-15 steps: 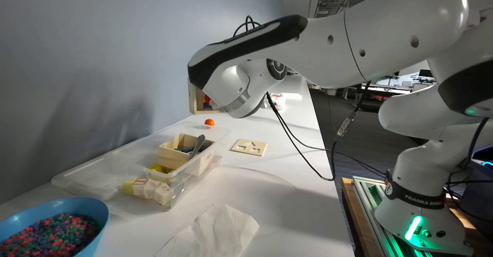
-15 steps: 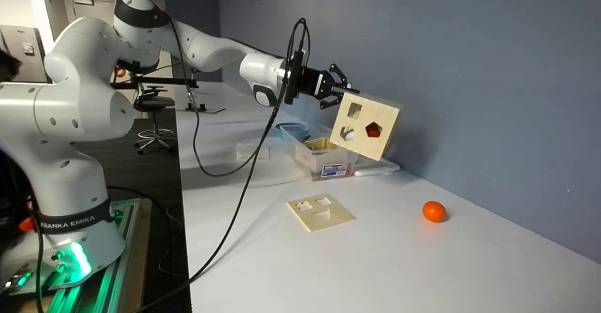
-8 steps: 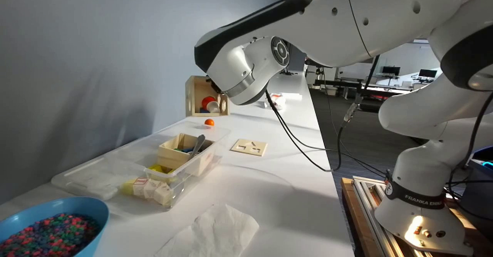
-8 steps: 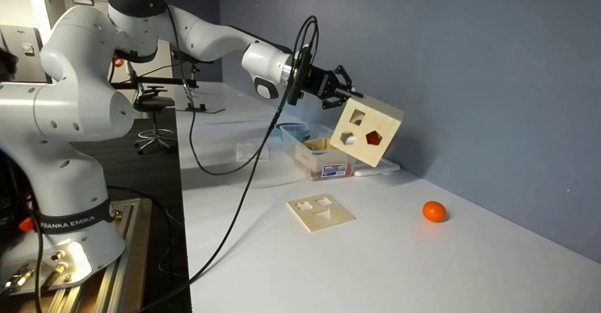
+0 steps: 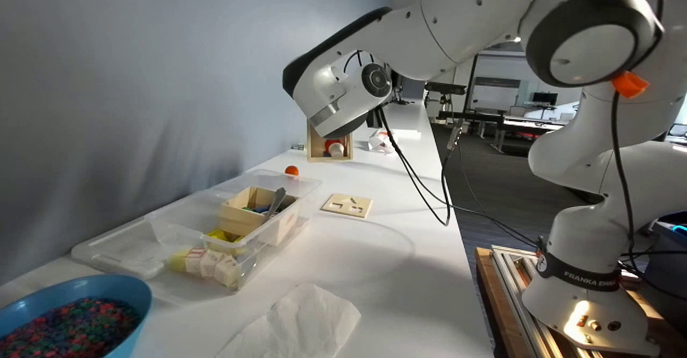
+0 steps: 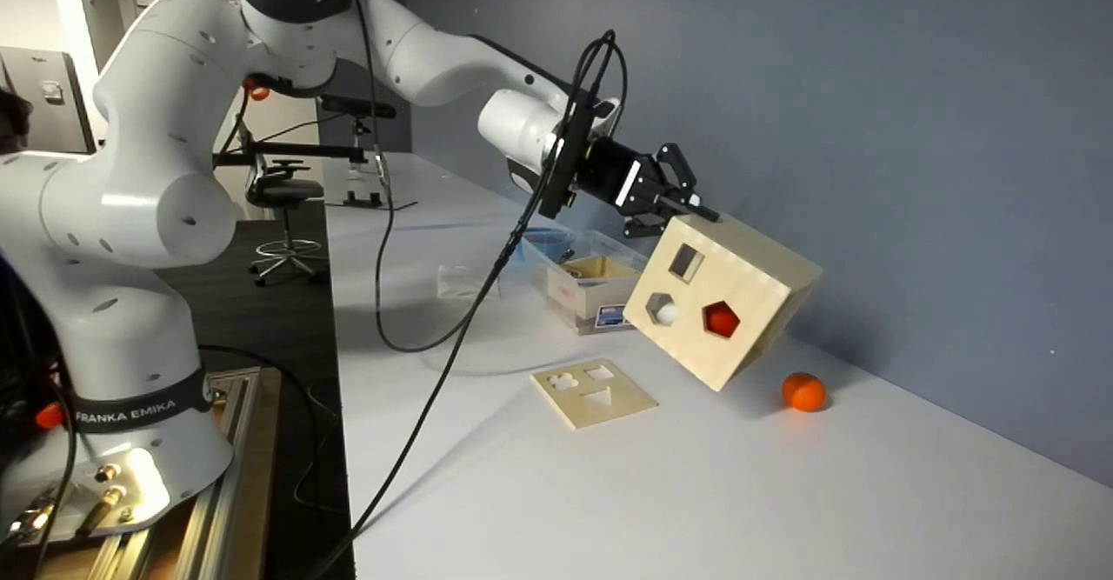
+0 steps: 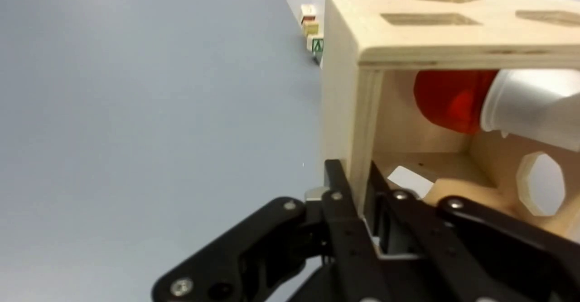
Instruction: Pour some of the contents of the shape sorter into the wooden box
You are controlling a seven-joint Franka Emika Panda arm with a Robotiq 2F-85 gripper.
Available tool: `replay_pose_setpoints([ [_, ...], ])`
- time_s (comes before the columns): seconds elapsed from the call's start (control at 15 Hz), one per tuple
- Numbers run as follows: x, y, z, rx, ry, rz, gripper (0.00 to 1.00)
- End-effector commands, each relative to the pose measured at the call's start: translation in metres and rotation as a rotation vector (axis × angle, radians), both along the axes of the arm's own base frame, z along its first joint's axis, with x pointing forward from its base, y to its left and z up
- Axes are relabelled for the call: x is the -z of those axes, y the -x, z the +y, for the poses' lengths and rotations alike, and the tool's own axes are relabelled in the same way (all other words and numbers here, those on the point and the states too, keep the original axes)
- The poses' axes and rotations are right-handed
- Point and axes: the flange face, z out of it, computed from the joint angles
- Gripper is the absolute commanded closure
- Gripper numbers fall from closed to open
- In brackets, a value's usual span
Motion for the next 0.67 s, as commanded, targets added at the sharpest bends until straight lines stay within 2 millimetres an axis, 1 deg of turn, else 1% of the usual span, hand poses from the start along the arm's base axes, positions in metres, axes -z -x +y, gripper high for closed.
replay_pose_setpoints([
  [0.0, -0.037, 0.001, -0.035, 0.082, -0.086, 0.021, 0.97],
  [0.13, -0.044, -0.001, -0.042, 0.090, -0.150, 0.044, 0.97],
  [0.2, -0.032, 0.011, -0.036, 0.081, -0.175, 0.031, 0.97],
  [0.27, -0.020, 0.018, -0.029, 0.083, -0.229, 0.030, 0.97],
  [0.33, -0.020, 0.017, -0.026, 0.071, -0.274, 0.024, 0.97],
  [0.4, -0.018, 0.022, -0.020, 0.061, -0.309, 0.027, 0.97],
  [0.6, -0.007, 0.032, -0.003, 0.057, -0.401, 0.029, 0.97],
])
